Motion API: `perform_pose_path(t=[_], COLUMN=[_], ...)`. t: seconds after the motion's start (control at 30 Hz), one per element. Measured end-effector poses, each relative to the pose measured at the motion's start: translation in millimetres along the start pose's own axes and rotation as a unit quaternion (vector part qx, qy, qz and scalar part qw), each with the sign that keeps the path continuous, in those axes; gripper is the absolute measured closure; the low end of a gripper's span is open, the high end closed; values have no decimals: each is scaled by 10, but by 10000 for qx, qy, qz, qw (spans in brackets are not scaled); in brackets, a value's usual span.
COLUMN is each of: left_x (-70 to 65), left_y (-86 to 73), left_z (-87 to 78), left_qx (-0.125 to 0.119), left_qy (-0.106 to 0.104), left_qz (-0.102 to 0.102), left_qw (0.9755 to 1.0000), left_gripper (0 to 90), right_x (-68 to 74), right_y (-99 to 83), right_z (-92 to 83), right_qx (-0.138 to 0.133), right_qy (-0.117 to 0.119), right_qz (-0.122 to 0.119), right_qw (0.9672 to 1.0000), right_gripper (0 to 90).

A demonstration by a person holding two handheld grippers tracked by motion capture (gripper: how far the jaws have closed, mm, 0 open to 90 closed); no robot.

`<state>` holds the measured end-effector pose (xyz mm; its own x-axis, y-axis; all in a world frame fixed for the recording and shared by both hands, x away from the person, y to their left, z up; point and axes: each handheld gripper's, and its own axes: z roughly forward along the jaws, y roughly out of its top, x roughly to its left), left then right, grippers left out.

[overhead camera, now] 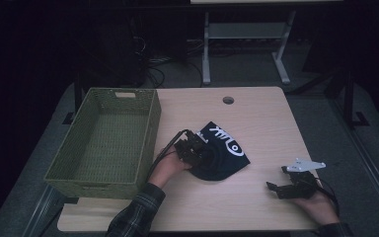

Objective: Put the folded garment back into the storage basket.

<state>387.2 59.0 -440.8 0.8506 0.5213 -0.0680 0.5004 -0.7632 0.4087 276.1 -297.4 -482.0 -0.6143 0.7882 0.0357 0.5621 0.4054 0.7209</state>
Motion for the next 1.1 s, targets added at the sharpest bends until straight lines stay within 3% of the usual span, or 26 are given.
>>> perform_pose_path(t=[0.13, 0.27, 0.8, 1.1], left_x=[2, 27, -22, -41], left_y=[3, -7, 87, 206], left_z=[0, -24, -431, -630], left_qx=[1, -158, -671, -786], left_qy=[-25, -279, -211, -224], left_qz=[-59, -250, -233, -165], left_qw=[10000, 9992, 9973, 9965], left_gripper=[698, 707, 714, 715], right_x=[0, 0, 0, 0], right_y=[0, 0, 0, 0], right_z=[0, 0, 0, 1], right_qx=[-1, 0, 0, -7], right_qy=[0, 0, 2, 2], right_qz=[-1, 1, 1, 4], right_qw=[10000, 10000, 10000, 10000], right_gripper=[130, 130, 130, 130])
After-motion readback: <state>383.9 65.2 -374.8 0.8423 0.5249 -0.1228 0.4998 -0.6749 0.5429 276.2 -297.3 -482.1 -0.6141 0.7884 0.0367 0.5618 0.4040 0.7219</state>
